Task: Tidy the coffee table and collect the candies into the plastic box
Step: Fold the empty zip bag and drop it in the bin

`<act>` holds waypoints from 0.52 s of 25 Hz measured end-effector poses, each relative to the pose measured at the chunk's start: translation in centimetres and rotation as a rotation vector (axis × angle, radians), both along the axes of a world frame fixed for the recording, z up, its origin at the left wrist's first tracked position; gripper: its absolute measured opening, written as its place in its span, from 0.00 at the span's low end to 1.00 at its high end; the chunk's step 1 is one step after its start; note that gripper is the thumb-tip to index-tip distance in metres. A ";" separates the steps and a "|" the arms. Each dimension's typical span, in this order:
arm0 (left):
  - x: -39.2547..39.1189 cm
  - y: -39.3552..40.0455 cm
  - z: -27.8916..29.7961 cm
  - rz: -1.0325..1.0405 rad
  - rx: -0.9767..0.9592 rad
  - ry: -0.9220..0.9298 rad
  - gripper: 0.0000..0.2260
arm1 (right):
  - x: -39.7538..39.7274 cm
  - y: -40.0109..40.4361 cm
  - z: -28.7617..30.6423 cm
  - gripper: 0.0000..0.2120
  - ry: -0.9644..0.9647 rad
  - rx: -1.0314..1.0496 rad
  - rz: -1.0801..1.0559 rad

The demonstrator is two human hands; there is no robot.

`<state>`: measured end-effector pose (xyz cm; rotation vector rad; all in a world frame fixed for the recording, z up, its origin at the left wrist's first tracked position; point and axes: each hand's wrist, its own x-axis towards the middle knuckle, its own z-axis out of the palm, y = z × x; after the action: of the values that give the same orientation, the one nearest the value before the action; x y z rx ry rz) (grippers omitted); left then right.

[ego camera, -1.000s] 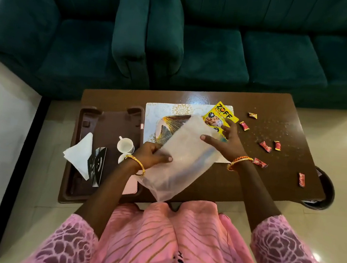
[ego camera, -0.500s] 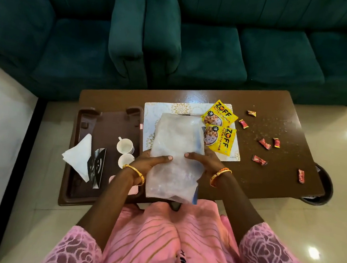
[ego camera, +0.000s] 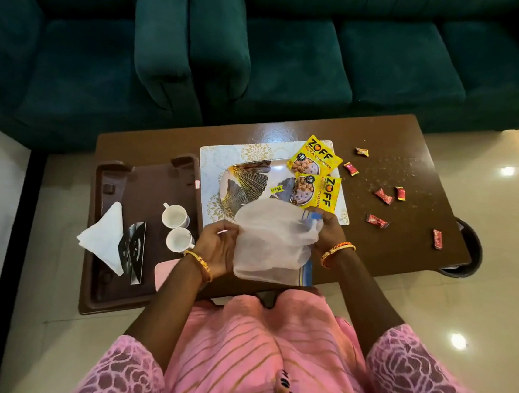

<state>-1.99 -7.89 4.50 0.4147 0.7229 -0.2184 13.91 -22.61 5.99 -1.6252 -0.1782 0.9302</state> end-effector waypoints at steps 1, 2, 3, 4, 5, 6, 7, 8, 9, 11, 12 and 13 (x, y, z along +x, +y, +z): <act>0.2 0.0 -0.1 -0.020 -0.066 -0.040 0.22 | 0.3 -0.1 0.2 0.14 -0.036 0.028 0.031; 0.4 0.0 -0.1 -0.071 -0.107 -0.058 0.27 | 0.5 -0.3 0.2 0.14 -0.056 0.060 0.063; 0.8 -0.2 -0.2 -0.140 -0.119 -0.051 0.32 | 0.8 -0.6 0.3 0.13 -0.066 0.074 0.077; 1.3 -0.6 -0.3 -0.211 -0.108 -0.032 0.34 | 1.2 -1.0 0.1 0.12 -0.084 0.072 0.072; 2.0 -1.0 -0.4 -0.264 -0.075 -0.007 0.31 | 1.4 -1.3 -0.1 0.13 -0.116 0.058 0.065; 2.6 -1.4 -0.6 -0.294 -0.021 0.017 0.27 | 1.8 -1.8 -0.4 0.14 -0.172 0.040 0.070; 3.4 -1.9 -0.7 -0.305 0.048 0.046 0.23 | 2.4 -2.4 -0.7 0.13 -0.217 0.012 0.073; 4.4 -2.4 -0.9 -0.291 0.115 0.082 0.19 | 3.1 -3.1 -1.1 0.11 -0.237 -0.003 0.067; 5.5 -3.0 -1.2 -0.258 0.169 0.120 0.18 | 3.9 -4.1 -1.3 0.14 -0.214 0.002 0.042; 8.2 -4.4 -1.5 -0.212 0.255 0.158 0.22 | 6.1 -6.6 -1.4 0.22 0.009 0.051 -0.099; 9.7 -5.2 -1.5 -0.213 0.297 0.160 0.23 | 7.3 -8.1 -1.3 0.22 0.172 0.103 -0.234; 11.4 -6.1 -1.5 -0.222 0.338 0.163 0.25 | 8.4 -9.7 -1.2 0.19 0.335 0.146 -0.353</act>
<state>9.38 -14.01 3.02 0.8080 0.8774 -0.3436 22.35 -32.31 4.80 -1.2910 0.2597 0.8763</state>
